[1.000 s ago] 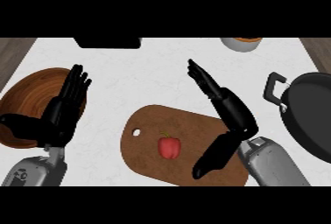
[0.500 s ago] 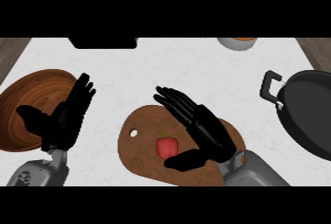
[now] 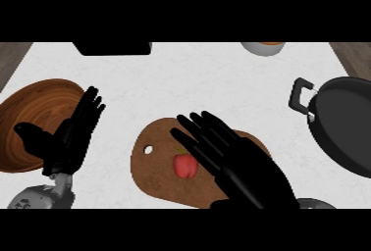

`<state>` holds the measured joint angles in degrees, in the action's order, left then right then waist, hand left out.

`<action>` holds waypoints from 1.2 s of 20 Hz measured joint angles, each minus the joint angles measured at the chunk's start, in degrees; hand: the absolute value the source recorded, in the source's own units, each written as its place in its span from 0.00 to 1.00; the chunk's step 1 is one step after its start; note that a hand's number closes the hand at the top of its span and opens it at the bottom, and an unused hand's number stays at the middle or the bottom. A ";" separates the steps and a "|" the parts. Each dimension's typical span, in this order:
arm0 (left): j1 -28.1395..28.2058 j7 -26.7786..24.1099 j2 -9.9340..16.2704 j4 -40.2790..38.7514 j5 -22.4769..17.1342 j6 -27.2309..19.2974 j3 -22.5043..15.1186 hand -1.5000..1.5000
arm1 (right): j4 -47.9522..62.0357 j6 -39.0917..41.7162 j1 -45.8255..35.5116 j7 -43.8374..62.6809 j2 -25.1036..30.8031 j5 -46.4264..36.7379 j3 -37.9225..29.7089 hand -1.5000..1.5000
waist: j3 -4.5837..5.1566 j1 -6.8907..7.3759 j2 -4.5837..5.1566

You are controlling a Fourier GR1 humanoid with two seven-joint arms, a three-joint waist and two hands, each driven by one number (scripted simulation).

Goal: Pick the bell pepper from the cutting board and place it in the pot

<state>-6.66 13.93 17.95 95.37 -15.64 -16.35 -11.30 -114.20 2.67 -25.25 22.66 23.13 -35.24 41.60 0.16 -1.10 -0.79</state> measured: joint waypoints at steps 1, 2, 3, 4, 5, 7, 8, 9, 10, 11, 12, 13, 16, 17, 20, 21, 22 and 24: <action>-0.27 0.27 -0.05 -0.18 -0.01 0.00 0.10 0.50 | -1.80 3.11 -1.14 3.19 0.15 0.13 0.17 0.00 | 0.01 0.03 0.04; -0.44 0.54 -0.11 -0.16 0.17 -0.09 0.01 0.50 | -3.22 6.06 -2.23 6.76 -0.25 0.12 0.81 0.00 | 0.02 0.08 0.05; -0.50 0.74 -0.34 0.16 0.53 -0.39 -0.30 0.50 | -4.85 9.06 -3.04 10.15 -0.35 0.31 1.35 0.00 | 0.03 0.08 0.02; -0.43 0.59 -0.46 0.14 0.69 -0.38 -0.41 0.50 | -5.73 12.19 -4.43 13.51 -0.94 0.94 1.58 0.00 | 0.05 0.21 0.04; -0.99 1.12 -0.24 0.30 0.67 -0.31 -0.16 0.50 | -6.15 14.93 -5.47 16.76 -1.84 1.53 1.98 0.00 | 0.05 0.33 0.09; -1.47 1.63 -0.34 0.06 0.66 -0.19 -0.05 0.50 | -6.40 20.24 -8.18 23.44 -4.30 3.11 2.02 0.00 | 0.05 0.55 0.19; -1.05 1.84 -0.42 0.71 0.69 -0.23 -0.17 0.50 | -5.74 22.27 -9.41 26.43 -5.98 3.84 2.09 0.00 | 0.04 0.79 0.22; -0.98 1.47 -0.67 0.41 0.65 0.07 -0.22 0.50 | -5.08 23.73 -10.34 28.50 -7.61 4.59 2.19 0.00 | 0.04 0.86 0.28; -0.91 1.53 -0.82 0.52 0.64 0.14 -0.25 0.50 | -4.17 24.66 -11.43 30.37 -9.58 5.12 2.30 0.00 | 0.03 0.96 0.31; -1.25 1.56 -0.63 0.17 0.50 0.51 0.10 0.50 | -3.13 25.47 -12.41 31.73 -11.22 5.70 2.27 0.00 | 0.04 0.98 0.34; -1.39 1.15 -0.90 -0.18 0.69 0.64 0.04 0.50 | -2.21 25.92 -12.76 32.50 -12.24 6.05 2.10 0.00 | 0.03 0.96 0.39; -1.74 1.22 -1.16 -0.35 1.12 0.38 -0.11 0.50 | -1.06 26.47 -13.44 33.10 -13.27 6.66 1.58 0.00 | 0.01 0.96 0.43; -1.53 1.57 -1.21 0.00 1.46 0.59 -0.05 0.50 | 2.05 26.84 -13.87 34.77 -16.13 5.95 1.95 0.00 | -0.04 1.08 0.49; -0.80 1.38 -1.50 0.29 1.57 0.62 -0.35 0.50 | 2.87 26.99 -14.06 35.42 -17.19 6.00 1.80 0.00 | -0.04 1.12 0.49; -0.91 1.61 -1.78 0.29 1.55 0.73 0.00 0.50 | 5.17 27.90 -13.90 36.34 -18.83 5.92 1.72 0.00 | -0.06 1.02 0.52; -1.22 1.47 -2.06 -0.06 1.75 0.62 0.04 0.50 | 5.67 28.39 -13.87 36.54 -19.11 6.13 1.49 0.00 | -0.06 0.92 0.53; -1.91 1.79 -2.13 -0.38 2.07 0.33 0.19 0.50 | 6.82 28.76 -13.64 36.43 -19.16 5.76 1.80 0.00 | -0.07 0.88 0.56; -2.07 2.28 -2.32 -0.24 2.25 0.32 0.05 0.50 | 8.13 29.54 -12.80 36.51 -19.03 5.17 2.52 0.00 | -0.08 0.84 0.54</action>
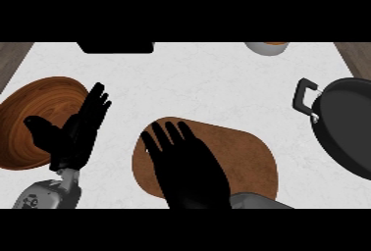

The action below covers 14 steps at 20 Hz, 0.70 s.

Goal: Pick the bell pepper from the cutting board and place it in the pot

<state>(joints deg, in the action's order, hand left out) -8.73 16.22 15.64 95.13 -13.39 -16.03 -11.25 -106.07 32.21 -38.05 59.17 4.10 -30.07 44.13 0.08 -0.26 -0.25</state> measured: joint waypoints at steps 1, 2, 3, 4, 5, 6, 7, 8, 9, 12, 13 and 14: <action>0.00 0.00 0.22 -0.22 -0.08 0.24 0.38 0.50 | 0.09 0.34 0.30 0.33 -0.13 -0.31 0.26 0.00 | 0.00 -0.06 -0.01; 0.75 -1.02 -0.34 -0.49 0.27 0.17 0.03 0.50 | 0.33 0.91 0.51 0.24 0.23 -0.45 0.07 0.00 | 0.00 -0.06 -0.01; 0.50 -0.35 -0.56 0.03 0.55 -0.19 -0.24 0.50 | 0.87 1.12 1.10 0.33 0.28 -1.17 0.60 0.00 | -0.01 -0.06 -0.03; 0.84 -0.48 -0.28 0.32 0.34 0.19 0.12 0.50 | 0.80 1.24 1.91 0.59 0.26 -2.07 1.52 0.00 | -0.02 -0.04 -0.04; 1.93 -1.16 -0.14 0.65 0.26 0.71 0.16 0.50 | 0.89 1.38 2.45 0.70 0.19 -2.88 1.78 0.00 | -0.02 0.04 -0.04; 1.70 -0.57 0.10 1.04 0.07 0.92 0.55 0.50 | 0.73 1.59 3.21 0.67 0.11 -3.46 1.78 0.00 | -0.02 0.05 -0.02; 0.93 -0.12 0.17 0.67 -0.03 1.11 1.01 0.50 | 1.35 1.66 3.42 0.64 -0.53 -4.30 2.01 0.00 | -0.03 0.05 0.01; 0.44 0.02 -0.39 0.15 0.42 0.74 0.87 0.50 | 1.27 1.85 3.81 0.58 -1.03 -5.01 1.90 0.00 | -0.04 0.03 0.05; -0.29 -0.12 -0.76 -0.68 0.64 0.79 0.94 0.50 | 1.67 1.63 4.35 0.60 -1.51 -6.17 2.58 0.00 | -0.04 0.01 0.07; 0.08 -0.03 -0.66 -0.60 0.21 2.00 1.90 0.50 | 1.45 1.36 4.94 0.35 -2.38 -8.20 2.47 0.00 | -0.05 0.18 0.11; 0.07 -0.10 -0.78 -0.61 0.42 2.15 1.96 0.50 | 1.56 0.79 5.21 0.74 -2.57 -8.60 3.39 0.00 | -0.05 0.24 0.11; -0.20 -0.21 -1.05 -1.11 0.77 2.29 1.90 0.50 | 2.25 0.50 5.51 0.52 -2.76 -9.35 4.06 0.00 | -0.06 0.26 0.12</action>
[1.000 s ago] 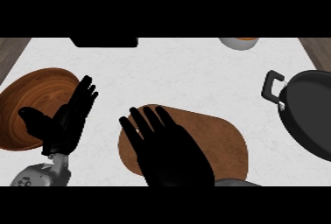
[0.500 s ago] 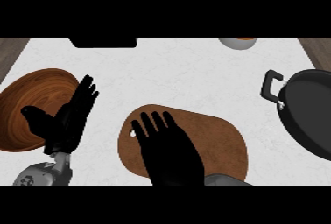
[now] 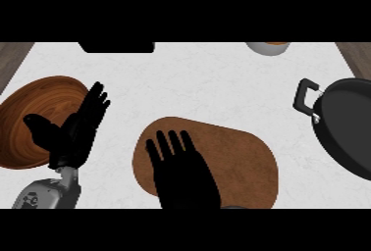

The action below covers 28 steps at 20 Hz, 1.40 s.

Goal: Pick the bell pepper from the cutting board and place it in the pot

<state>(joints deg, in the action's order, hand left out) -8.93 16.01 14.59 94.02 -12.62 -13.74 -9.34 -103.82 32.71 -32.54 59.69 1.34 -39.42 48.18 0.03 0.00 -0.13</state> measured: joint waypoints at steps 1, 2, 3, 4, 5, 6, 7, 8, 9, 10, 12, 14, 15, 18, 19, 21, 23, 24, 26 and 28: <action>0.20 0.48 0.05 0.43 0.12 -0.02 0.22 0.50 | -0.02 -0.32 0.27 0.12 -0.10 -0.15 0.28 0.00 | 0.00 0.06 0.01; 0.52 0.93 0.54 1.37 -0.40 0.59 0.87 0.50 | 0.06 -0.40 0.35 0.01 -0.17 -0.19 0.02 0.00 | 0.00 0.13 0.00; 0.54 0.79 0.19 1.19 0.07 0.46 0.67 0.50 | 0.03 -1.04 0.21 0.62 -0.22 0.10 0.65 0.00 | 0.00 0.16 0.00; 0.65 0.65 -0.08 1.43 0.39 0.40 0.61 0.50 | 0.45 -1.42 0.04 0.78 -0.27 0.10 0.85 0.00 | 0.00 0.20 0.00; 0.77 1.38 0.03 2.32 0.31 0.46 0.69 0.50 | 0.88 -1.88 -0.33 1.08 -0.29 0.37 0.70 0.00 | 0.00 0.29 -0.01; 1.77 0.94 -0.01 2.74 0.45 0.79 0.48 0.50 | 1.00 -2.17 0.27 1.18 -0.32 -0.24 1.03 0.00 | 0.00 0.29 -0.03; 1.03 0.79 -0.36 2.18 0.69 0.70 0.54 0.50 | 1.76 -2.56 0.23 1.22 -0.35 -0.66 1.12 0.00 | 0.01 0.23 0.00; 0.94 1.43 -0.60 2.81 1.05 0.28 0.35 0.50 | 2.57 -2.76 0.20 1.13 -0.37 -0.81 0.99 0.00 | 0.00 0.26 0.00; 0.65 2.00 -0.48 3.03 0.98 0.49 0.44 0.50 | 3.56 -3.13 0.07 1.25 -0.38 -1.07 1.17 0.00 | 0.00 0.29 0.00; 0.34 1.85 -0.54 2.44 0.96 0.67 0.66 0.50 | 5.43 -3.22 0.08 0.68 -0.44 -2.10 0.96 0.00 | 0.00 0.25 0.04; 0.58 1.68 -0.82 2.27 1.01 0.92 0.73 0.50 | 7.36 -4.13 -0.08 1.02 -0.44 -2.98 1.66 0.00 | 0.01 0.33 0.06; 0.33 1.90 -1.14 2.24 1.55 0.91 0.51 0.50 | 9.44 -4.87 0.24 0.67 -0.51 -4.02 1.89 0.00 | 0.00 0.31 0.07; 0.73 1.44 -1.50 2.11 1.79 0.86 0.45 0.50 | 10.88 -5.11 0.29 0.07 -0.57 -4.72 1.62 0.00 | 0.00 0.32 0.08; 1.17 1.31 -1.86 2.39 2.50 1.13 0.44 0.50 | 13.47 -6.55 -1.24 0.22 -0.57 -3.78 2.61 0.00 | 0.00 0.50 0.11; 1.55 1.23 -1.88 2.45 2.36 1.57 0.55 0.50 | 13.73 -6.73 -1.52 0.29 -0.54 -3.44 2.73 0.00 | 0.00 0.51 0.10; 1.35 1.30 -2.28 2.14 2.52 1.57 0.83 0.50 | 15.04 -6.74 -1.35 -0.17 -0.51 -3.44 3.11 0.00 | 0.00 0.44 0.09; 0.21 2.07 -2.28 2.10 2.60 1.59 1.26 0.50 | 17.69 -7.11 -2.49 -0.32 -0.51 -2.86 3.22 0.00 | 0.00 0.53 0.12; 0.24 1.92 -2.39 2.04 2.65 1.73 1.30 0.50 | 18.93 -7.62 -2.67 -0.08 -0.52 -2.76 3.76 0.00 | 0.00 0.60 0.12; 1.14 1.78 -2.26 2.50 2.41 2.31 1.59 0.50 | 21.15 -7.82 -3.44 -0.26 -0.50 -2.35 3.44 0.00 | 0.00 0.70 0.12; 1.31 0.88 -2.51 1.78 2.33 2.91 1.91 0.50 | 22.72 -8.31 -3.72 -0.26 -0.50 -2.41 3.55 0.00 | 0.00 0.63 0.13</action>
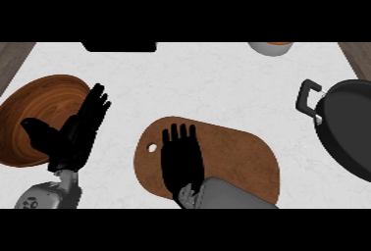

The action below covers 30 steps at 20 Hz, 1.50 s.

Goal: Pick the bell pepper from the cutting board and place it in the pot

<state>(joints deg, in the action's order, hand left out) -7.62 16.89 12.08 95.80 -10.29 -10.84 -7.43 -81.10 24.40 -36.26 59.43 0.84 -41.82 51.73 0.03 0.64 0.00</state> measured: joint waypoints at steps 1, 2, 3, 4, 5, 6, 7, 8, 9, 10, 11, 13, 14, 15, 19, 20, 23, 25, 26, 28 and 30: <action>0.08 0.17 0.04 0.24 -0.08 0.10 0.27 0.50 | 0.62 0.27 0.14 -0.42 0.01 -0.33 -0.38 0.00 | 0.00 -0.08 -0.01; 0.50 0.01 0.22 0.34 -0.22 0.60 0.46 0.50 | 1.73 -0.08 0.20 -0.49 -0.02 -0.36 0.20 0.00 | -0.01 -0.02 -0.02; 0.71 0.22 -0.05 0.95 0.10 0.43 0.23 0.50 | 2.25 -0.30 0.36 -0.53 -0.03 -0.37 0.45 0.00 | -0.01 -0.03 -0.02; 0.48 0.23 -0.14 0.75 0.14 0.46 0.52 0.50 | 2.27 -0.21 0.23 -0.48 0.01 -0.20 0.47 0.00 | -0.01 -0.08 -0.02; -0.17 -0.31 -0.59 -0.53 0.36 0.47 0.58 0.50 | 3.13 -0.30 -0.26 -0.57 0.00 -0.03 0.46 0.00 | -0.01 -0.12 0.00; -0.66 -0.14 -0.68 -0.93 0.42 0.58 0.80 0.50 | 4.01 -0.55 -0.47 -0.69 -0.03 0.19 0.63 0.00 | -0.01 -0.11 0.01; -0.74 0.02 -0.63 -1.05 0.38 0.79 1.12 0.50 | 4.50 -0.50 -0.35 -1.12 -0.05 -0.14 0.21 0.00 | -0.01 -0.17 0.01; -0.39 0.74 -0.63 0.15 0.60 0.71 0.91 0.50 | 5.70 -0.79 -0.91 -1.40 -0.10 0.13 0.01 0.00 | -0.01 -0.06 0.00; -0.63 0.92 -0.94 -0.05 0.77 0.70 0.93 0.50 | 5.66 -0.83 -0.65 -1.77 -0.13 -0.13 -0.50 1.00 | -0.02 -0.14 0.00; -1.26 1.89 -0.75 0.32 0.64 0.73 1.50 0.50 | 5.06 -1.10 -0.09 -2.17 -0.18 0.00 -0.13 1.00 | -0.02 -0.18 -0.01; -1.30 1.85 -1.14 0.30 1.25 0.45 1.24 0.50 | 4.75 -1.81 0.40 -2.97 -0.26 0.11 0.49 1.00 | -0.02 -0.18 -0.01; -1.01 2.17 -1.52 0.66 1.87 0.54 1.08 0.50 | 5.37 -3.12 1.14 -5.53 -0.41 -1.37 0.75 1.00 | -0.03 -0.23 -0.01; -0.78 1.83 -1.86 0.51 2.17 0.65 0.96 0.50 | 5.50 -3.56 0.43 -5.64 -0.47 -1.06 1.12 1.00 | -0.03 -0.18 0.00; -1.02 2.42 -1.68 0.90 2.23 0.78 1.39 0.50 | 5.12 -3.31 0.76 -6.61 -0.14 -1.99 0.62 1.00 | -0.04 -0.23 -0.03; -0.16 3.36 -1.87 2.26 2.35 1.51 2.21 0.50 | 5.90 -4.07 -0.58 -7.55 -0.50 -2.49 0.62 1.00 | -0.03 -0.16 -0.03; -0.22 3.01 -2.11 1.68 2.48 1.69 2.40 0.50 | 6.14 -4.43 -0.78 -8.09 -0.57 -2.72 0.46 1.00 | -0.03 -0.17 -0.02; -0.67 2.00 -3.13 0.62 3.43 1.83 2.26 0.50 | 5.15 -4.93 -1.31 -7.08 -0.61 -2.20 1.25 1.00 | -0.03 -0.20 -0.01; 0.49 1.24 -3.21 0.52 3.60 1.55 2.62 0.50 | 2.32 -7.00 2.14 -5.52 2.67 -2.89 -0.84 1.00 | -0.05 -1.40 -0.27; 1.01 1.16 -3.00 0.60 3.57 1.38 3.07 0.50 | 1.62 -8.59 3.67 -4.62 4.66 -2.93 -3.38 1.00 | -0.09 -2.43 -0.45; 1.78 1.12 -2.76 0.65 3.55 0.52 4.31 0.50 | 0.99 -12.01 6.83 -2.76 8.88 -2.69 -9.57 1.00 | -0.21 -5.33 -0.83; 2.75 0.90 -2.53 0.78 3.72 -0.39 5.41 0.50 | 1.09 -15.30 9.95 -1.34 13.38 -1.96 -16.62 1.00 | -0.33 -8.25 -1.13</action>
<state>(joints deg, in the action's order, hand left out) -4.87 17.78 9.55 96.57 -6.57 -11.23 -2.02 -80.01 9.10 -26.31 58.10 14.21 -43.79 35.11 -0.30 -7.62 -1.13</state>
